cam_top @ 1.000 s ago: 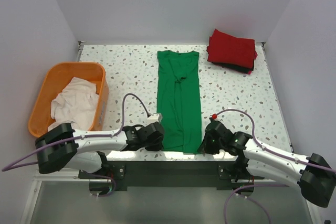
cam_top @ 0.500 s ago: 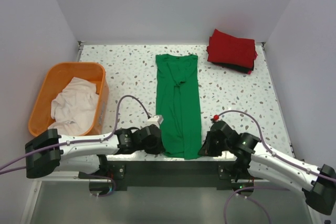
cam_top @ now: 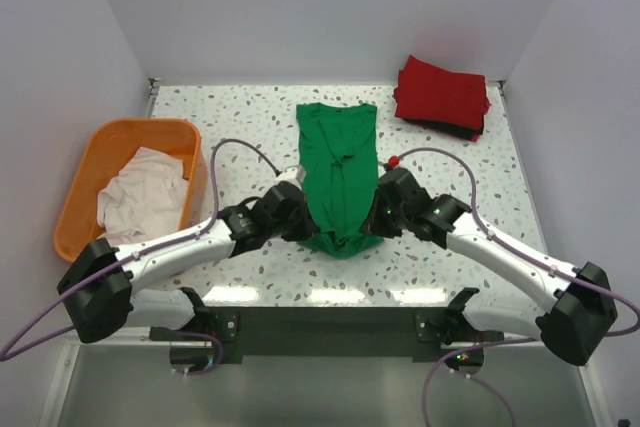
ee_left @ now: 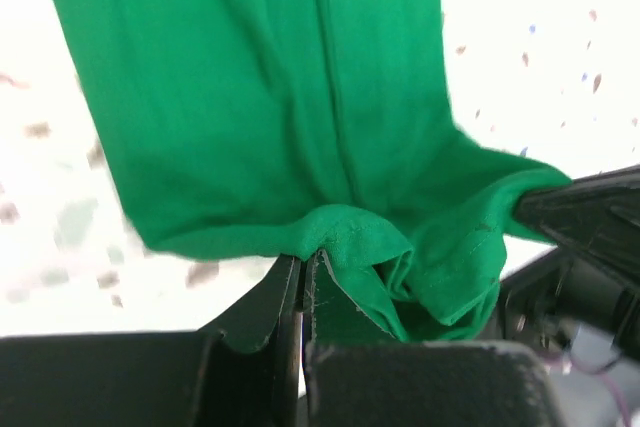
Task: Fold and stack the t-shirts
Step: Fold the tshirt
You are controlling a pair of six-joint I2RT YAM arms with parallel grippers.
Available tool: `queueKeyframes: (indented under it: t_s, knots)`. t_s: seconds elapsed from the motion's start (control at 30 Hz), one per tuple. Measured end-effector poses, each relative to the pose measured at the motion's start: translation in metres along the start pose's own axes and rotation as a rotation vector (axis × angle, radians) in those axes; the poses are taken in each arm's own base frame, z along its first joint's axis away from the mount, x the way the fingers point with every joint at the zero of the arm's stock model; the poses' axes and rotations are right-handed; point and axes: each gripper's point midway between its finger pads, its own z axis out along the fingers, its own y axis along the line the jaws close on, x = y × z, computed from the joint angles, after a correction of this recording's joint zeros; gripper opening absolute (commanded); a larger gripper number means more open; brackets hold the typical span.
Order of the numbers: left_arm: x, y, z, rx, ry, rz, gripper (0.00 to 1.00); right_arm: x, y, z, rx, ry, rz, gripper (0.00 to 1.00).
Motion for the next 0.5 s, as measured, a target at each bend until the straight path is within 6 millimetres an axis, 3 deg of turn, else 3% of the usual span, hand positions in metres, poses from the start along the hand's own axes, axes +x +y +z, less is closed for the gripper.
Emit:
queueKeyframes:
  t_s: [0.27,0.37,0.5]
  knots:
    - [-0.091,0.006,0.029,-0.05,-0.105,-0.01,0.0,-0.09,0.005,0.014,0.078,-0.143,0.004,0.0]
    - [-0.115,0.013,0.04,-0.073,-0.125,-0.006,0.0,-0.118,0.003,0.024,0.105,-0.181,0.002,0.0]
    - [-0.137,0.029,0.054,-0.108,-0.14,-0.015,0.0,-0.14,-0.013,0.042,0.158,-0.188,0.015,0.0]
